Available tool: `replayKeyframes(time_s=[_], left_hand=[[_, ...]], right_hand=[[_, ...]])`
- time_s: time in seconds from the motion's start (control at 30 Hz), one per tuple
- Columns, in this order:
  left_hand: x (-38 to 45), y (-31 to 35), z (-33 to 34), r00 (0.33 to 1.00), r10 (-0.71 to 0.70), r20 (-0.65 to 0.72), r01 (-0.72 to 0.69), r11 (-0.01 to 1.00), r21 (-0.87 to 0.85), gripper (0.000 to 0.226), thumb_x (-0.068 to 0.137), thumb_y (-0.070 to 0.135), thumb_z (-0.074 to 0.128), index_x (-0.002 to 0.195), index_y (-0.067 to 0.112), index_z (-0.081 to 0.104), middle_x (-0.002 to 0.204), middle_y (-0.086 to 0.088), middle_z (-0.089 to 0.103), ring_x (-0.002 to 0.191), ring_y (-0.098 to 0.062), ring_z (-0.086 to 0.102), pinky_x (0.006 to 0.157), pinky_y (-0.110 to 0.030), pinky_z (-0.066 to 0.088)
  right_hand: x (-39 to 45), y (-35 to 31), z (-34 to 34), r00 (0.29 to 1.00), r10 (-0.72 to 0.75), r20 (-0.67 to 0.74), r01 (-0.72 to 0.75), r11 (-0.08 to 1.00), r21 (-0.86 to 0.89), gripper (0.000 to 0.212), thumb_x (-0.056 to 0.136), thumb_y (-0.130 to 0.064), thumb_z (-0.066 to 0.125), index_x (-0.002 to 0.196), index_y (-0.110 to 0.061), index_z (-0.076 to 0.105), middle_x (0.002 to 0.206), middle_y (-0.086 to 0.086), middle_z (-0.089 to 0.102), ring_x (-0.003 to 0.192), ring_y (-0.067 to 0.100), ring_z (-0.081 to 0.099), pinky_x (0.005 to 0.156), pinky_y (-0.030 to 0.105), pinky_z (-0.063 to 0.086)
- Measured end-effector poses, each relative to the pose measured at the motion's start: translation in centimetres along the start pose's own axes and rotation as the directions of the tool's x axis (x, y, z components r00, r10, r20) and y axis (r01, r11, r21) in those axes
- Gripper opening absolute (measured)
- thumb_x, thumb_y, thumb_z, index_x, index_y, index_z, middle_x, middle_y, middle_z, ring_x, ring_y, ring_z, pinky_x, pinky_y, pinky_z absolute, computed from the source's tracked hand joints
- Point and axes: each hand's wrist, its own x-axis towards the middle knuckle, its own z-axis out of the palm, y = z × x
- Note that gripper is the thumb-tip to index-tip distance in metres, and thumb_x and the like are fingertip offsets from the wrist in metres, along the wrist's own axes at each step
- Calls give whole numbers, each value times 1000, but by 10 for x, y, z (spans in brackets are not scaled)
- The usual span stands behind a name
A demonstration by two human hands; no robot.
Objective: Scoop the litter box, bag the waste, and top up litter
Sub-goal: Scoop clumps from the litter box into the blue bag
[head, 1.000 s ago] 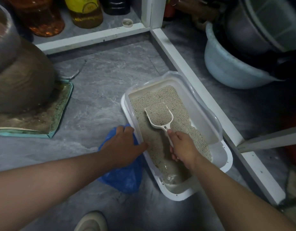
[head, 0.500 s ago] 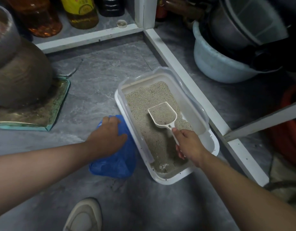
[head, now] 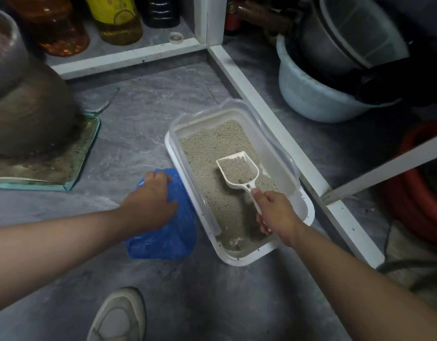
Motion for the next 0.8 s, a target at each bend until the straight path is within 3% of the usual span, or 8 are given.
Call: replayKeyframes(time_s=[0.27, 0.63, 0.8], left_hand=[[-1, -3, 0, 1000, 18, -15, -18, 1000, 12, 57, 87, 30, 65, 136, 19, 38, 132, -2, 36, 111, -23, 51, 95, -38, 44], [1, -5, 2, 1000, 18, -16, -17, 1000, 26, 59, 84, 26, 68, 135, 18, 39, 129, -2, 36, 111, -25, 53, 95, -40, 46], [1, -6, 2, 1000, 26, -14, -26, 999, 23, 60, 82, 24, 69, 133, 18, 39, 118, 4, 31, 109, -25, 52, 95, -40, 47]], right_hand=[[-3, 0, 1, 1000, -8, -26, 8, 1000, -12, 44, 102, -48, 48, 79, -11, 52, 54, 7, 60, 42, 22, 53, 43, 28, 43], [-1, 2, -3, 999, -13, -44, 11, 998, -58, 46, 102, -49, 47, 83, -8, 56, 55, 7, 62, 42, 20, 56, 45, 28, 47], [0, 2, -4, 999, -3, -44, 1, 999, -44, 45, 102, -49, 47, 82, -9, 55, 56, 7, 62, 40, 18, 55, 42, 26, 45]])
